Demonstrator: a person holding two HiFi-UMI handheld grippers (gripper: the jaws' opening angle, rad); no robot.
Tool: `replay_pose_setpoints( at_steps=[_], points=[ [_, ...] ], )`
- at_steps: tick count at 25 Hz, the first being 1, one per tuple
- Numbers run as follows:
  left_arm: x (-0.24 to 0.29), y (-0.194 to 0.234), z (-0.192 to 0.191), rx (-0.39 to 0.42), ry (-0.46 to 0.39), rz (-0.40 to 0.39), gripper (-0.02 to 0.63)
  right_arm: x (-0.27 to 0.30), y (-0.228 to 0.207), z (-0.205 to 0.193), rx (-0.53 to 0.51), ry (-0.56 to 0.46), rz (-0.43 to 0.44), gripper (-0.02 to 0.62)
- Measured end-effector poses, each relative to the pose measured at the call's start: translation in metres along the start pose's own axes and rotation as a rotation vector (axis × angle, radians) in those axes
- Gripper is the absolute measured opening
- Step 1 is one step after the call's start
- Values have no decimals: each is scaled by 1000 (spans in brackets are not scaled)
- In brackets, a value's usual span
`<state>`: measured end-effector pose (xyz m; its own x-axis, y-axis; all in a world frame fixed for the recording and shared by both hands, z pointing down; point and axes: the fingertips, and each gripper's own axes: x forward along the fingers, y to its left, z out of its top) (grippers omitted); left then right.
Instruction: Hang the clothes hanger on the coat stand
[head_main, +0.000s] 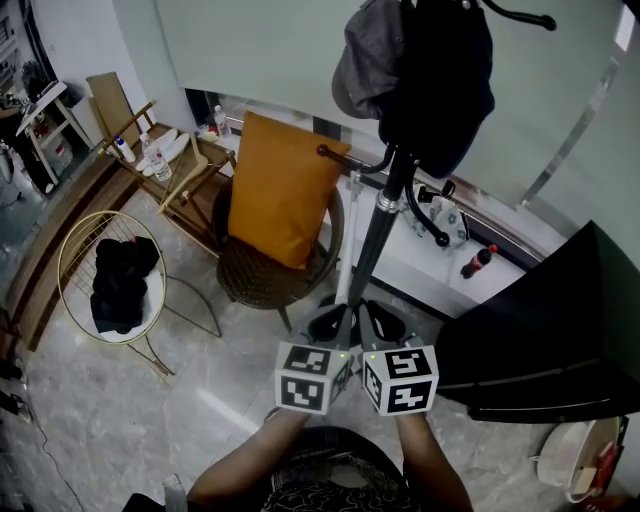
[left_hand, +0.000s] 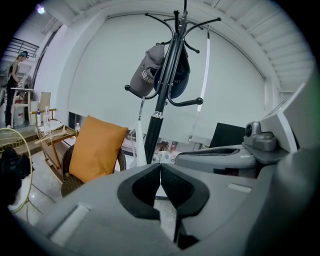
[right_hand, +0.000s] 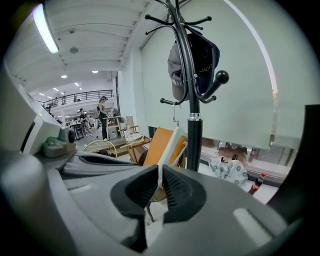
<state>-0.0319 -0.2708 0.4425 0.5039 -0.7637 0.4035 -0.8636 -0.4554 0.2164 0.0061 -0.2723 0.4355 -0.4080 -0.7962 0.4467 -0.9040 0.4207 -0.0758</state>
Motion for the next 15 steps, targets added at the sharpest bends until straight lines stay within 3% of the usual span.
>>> replay_pose_setpoints(
  at_steps=[15],
  points=[
    [-11,-21,-8,6,0,-7,6,-21,0,-13,-11,5,11,2]
  ],
)
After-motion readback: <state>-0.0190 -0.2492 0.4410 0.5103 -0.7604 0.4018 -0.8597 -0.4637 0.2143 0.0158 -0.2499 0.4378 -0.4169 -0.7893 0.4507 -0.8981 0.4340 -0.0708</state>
